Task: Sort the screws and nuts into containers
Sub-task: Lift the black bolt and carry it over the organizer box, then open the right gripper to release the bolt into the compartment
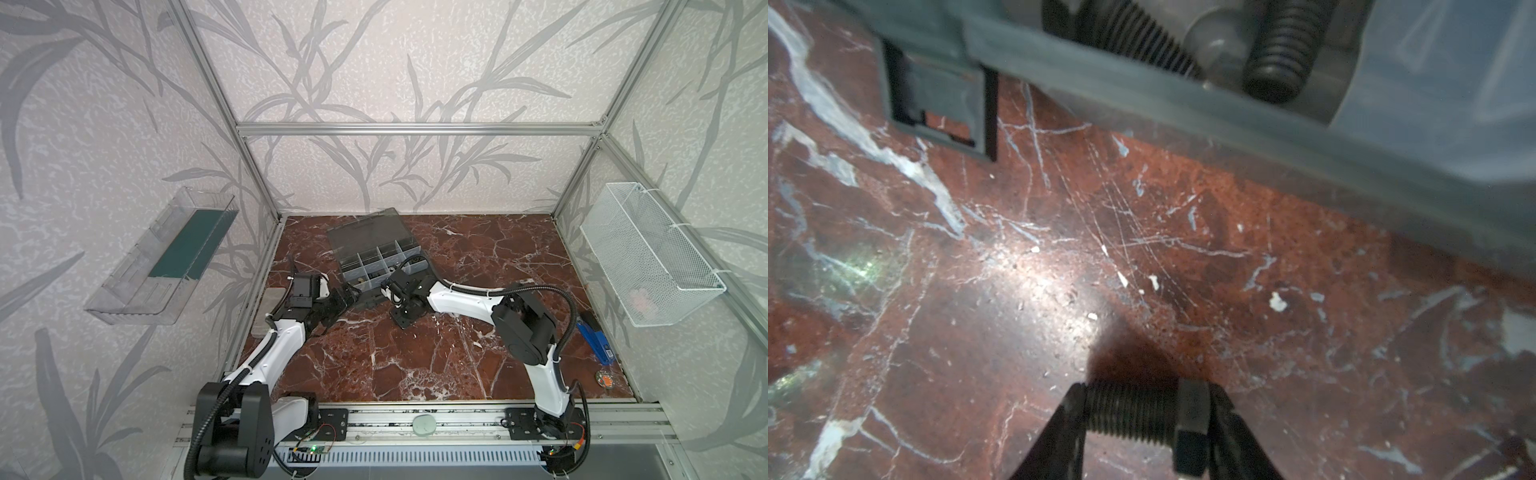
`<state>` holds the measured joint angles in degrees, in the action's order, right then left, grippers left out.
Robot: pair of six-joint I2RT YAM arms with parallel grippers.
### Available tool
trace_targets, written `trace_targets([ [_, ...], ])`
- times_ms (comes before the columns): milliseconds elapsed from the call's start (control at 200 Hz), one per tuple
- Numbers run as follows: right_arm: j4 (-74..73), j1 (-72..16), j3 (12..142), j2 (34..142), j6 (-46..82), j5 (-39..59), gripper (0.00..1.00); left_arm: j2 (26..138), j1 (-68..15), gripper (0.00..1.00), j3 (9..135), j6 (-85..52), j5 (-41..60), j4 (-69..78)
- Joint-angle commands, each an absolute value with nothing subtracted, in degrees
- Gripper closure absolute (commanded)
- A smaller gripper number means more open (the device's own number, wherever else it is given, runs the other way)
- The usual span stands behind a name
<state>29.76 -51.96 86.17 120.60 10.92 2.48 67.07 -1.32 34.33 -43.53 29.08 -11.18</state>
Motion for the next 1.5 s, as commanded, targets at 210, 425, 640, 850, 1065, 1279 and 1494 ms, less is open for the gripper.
trace_targets([
  [210,32.83,-51.96,89.50,118.37,7.73,2.27,0.82,67.06,-0.75,0.07,34.03,-43.24,29.71,-10.57],
  [425,35.47,-51.16,94.89,116.16,4.41,2.38,0.82,66.83,-0.63,0.07,34.02,-43.33,29.62,-10.55],
  [640,32.92,-49.94,101.09,118.58,2.03,1.24,0.81,66.47,-0.50,0.07,33.93,-43.51,29.74,-10.54],
  [850,34.60,-48.95,110.85,125.47,1.95,0.29,0.80,65.68,-0.30,0.07,34.01,-43.53,29.61,-10.92],
  [1065,35.21,-48.96,116.02,130.44,3.11,0.14,0.78,65.39,-0.06,0.07,34.00,-43.60,29.64,-11.16],
  [1279,35.95,-48.95,117.47,133.22,3.27,0.35,0.77,65.58,0.00,0.07,34.01,-43.59,29.79,-11.14],
  [1494,36.04,-48.93,117.86,134.38,3.29,0.10,0.68,65.74,0.02,0.07,33.90,-43.64,29.88,-10.94],
])
